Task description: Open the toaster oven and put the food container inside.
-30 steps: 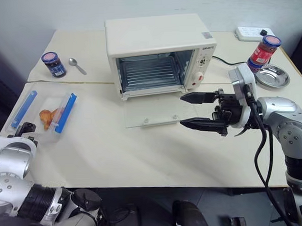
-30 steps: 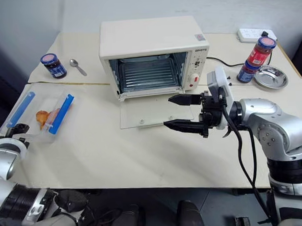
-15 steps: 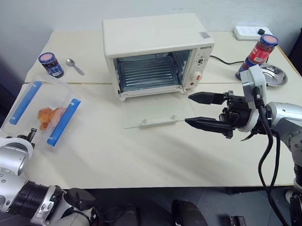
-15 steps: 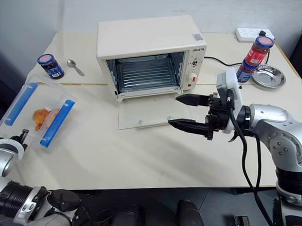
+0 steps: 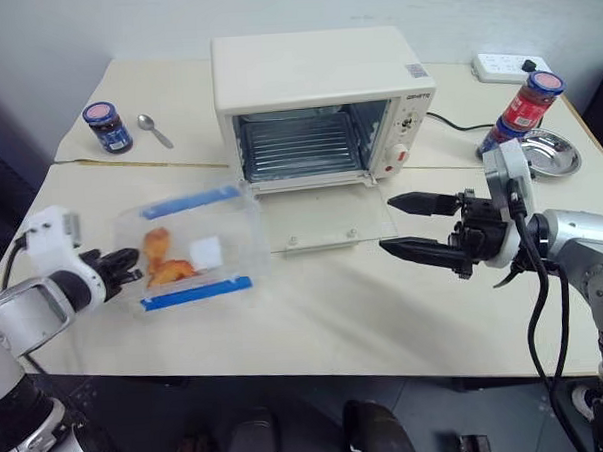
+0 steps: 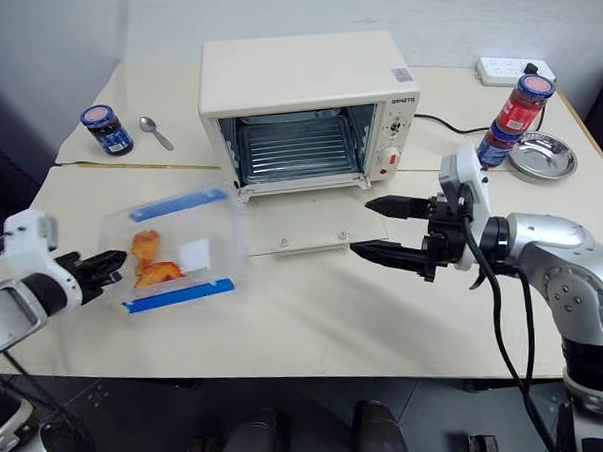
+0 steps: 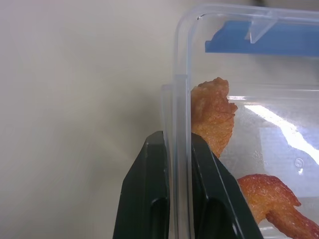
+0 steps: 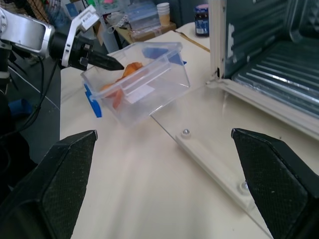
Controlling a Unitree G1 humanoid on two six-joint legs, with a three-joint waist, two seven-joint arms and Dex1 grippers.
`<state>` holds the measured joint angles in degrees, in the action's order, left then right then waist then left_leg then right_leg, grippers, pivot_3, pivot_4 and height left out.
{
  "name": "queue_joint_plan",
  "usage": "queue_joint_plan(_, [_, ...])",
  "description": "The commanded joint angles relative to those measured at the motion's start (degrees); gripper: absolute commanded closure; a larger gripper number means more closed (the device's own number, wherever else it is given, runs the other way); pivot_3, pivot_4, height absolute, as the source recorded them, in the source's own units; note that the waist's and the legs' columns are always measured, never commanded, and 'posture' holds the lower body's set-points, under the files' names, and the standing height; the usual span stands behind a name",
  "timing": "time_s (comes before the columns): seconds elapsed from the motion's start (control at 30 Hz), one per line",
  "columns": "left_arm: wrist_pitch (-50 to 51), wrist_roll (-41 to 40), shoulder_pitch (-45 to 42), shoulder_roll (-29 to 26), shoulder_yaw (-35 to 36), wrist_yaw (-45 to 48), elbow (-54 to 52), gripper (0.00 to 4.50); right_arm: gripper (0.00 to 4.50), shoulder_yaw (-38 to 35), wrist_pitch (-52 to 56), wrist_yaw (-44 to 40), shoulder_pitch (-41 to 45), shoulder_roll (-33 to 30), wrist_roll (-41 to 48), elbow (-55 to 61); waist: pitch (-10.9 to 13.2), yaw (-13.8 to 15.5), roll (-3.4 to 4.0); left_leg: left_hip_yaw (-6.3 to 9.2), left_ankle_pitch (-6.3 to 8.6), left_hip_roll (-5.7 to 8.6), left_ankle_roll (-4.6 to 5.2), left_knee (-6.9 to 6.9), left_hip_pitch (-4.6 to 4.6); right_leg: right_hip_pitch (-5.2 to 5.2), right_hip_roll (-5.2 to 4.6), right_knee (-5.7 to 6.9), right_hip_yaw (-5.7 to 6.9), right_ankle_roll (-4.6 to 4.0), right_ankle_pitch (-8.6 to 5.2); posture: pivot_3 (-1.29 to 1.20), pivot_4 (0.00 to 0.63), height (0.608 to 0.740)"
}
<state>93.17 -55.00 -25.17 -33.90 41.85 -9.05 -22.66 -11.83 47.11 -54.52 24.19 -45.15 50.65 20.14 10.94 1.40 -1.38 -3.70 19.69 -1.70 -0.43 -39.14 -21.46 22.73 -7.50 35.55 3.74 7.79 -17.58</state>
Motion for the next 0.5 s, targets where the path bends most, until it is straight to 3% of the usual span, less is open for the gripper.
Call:
queue_joint_plan(0.03, [-0.67,-4.47,-8.6,-0.59,-7.08,0.22,1.88,4.28,0.0,-4.06,-1.29,1.81,-2.73,-0.27,1.03,3.12,0.0,0.07,-0.01,0.02,0.0,0.01,0.01,-0.02,-0.01,-0.01,0.0,0.0,0.02,0.0,0.0,0.0,0.15,0.74])
queue_joint_plan(0.27, [-0.67,4.89,-25.27,8.19,-20.84,-3.79,13.86,4.28,0.0,-7.82,-1.87,5.22,-8.52,0.55,2.3,6.8,0.01,0.08,-0.02,-0.19,-0.03,0.05,0.01,0.01,-0.01,-0.01,0.08,-0.01,0.03,0.01,0.01,0.0,0.15,0.74])
queue_joint_plan(0.5, [-0.67,15.33,-34.77,18.0,-23.0,-6.91,23.0,4.28,0.0,-12.02,-2.33,8.84,-14.27,1.01,4.1,10.57,0.02,-0.07,-0.03,-0.47,-0.04,0.08,0.03,0.04,-0.07,0.01,0.09,-0.05,0.07,0.03,0.02,0.0,0.15,0.74])
